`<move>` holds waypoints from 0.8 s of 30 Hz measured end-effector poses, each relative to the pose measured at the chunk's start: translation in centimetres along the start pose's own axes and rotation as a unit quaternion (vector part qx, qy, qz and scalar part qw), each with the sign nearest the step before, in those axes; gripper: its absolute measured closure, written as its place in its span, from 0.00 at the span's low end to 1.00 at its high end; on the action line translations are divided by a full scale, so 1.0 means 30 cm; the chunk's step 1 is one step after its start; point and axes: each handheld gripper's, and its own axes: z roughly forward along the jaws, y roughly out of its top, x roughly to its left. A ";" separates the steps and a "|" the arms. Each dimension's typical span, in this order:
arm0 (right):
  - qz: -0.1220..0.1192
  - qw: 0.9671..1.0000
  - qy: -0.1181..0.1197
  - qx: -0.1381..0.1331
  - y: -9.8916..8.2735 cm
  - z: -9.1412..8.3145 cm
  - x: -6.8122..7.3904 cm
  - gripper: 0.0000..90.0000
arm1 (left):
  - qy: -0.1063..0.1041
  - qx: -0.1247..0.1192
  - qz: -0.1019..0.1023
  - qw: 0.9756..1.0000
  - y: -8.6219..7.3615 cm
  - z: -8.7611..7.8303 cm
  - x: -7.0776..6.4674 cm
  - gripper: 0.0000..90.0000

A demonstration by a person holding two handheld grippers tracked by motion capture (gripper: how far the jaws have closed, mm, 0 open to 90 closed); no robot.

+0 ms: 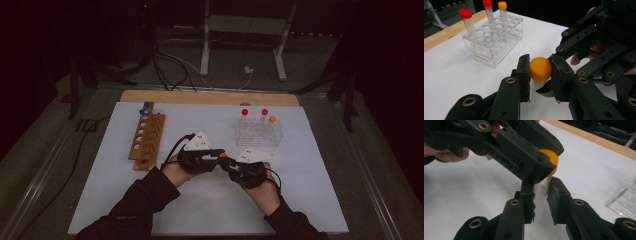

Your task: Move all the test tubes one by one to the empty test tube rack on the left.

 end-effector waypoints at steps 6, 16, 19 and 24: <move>0.005 1.000 -0.002 -0.017 0.004 -0.016 -0.006 0.70 | 0.015 -0.008 -0.002 1.000 0.018 -0.032 0.011 0.80; 0.014 0.999 -0.010 -0.036 0.010 -0.035 -0.019 0.40 | 0.055 -0.004 -0.010 0.998 0.014 -0.133 0.065 0.80; 0.020 0.999 -0.011 -0.039 0.012 -0.034 -0.019 0.25 | 0.072 -0.004 -0.016 0.997 0.007 -0.174 0.090 0.80; 0.030 0.998 -0.014 -0.044 0.018 -0.035 -0.020 0.07 | 0.104 -0.004 -0.029 0.994 -0.005 -0.246 0.138 0.80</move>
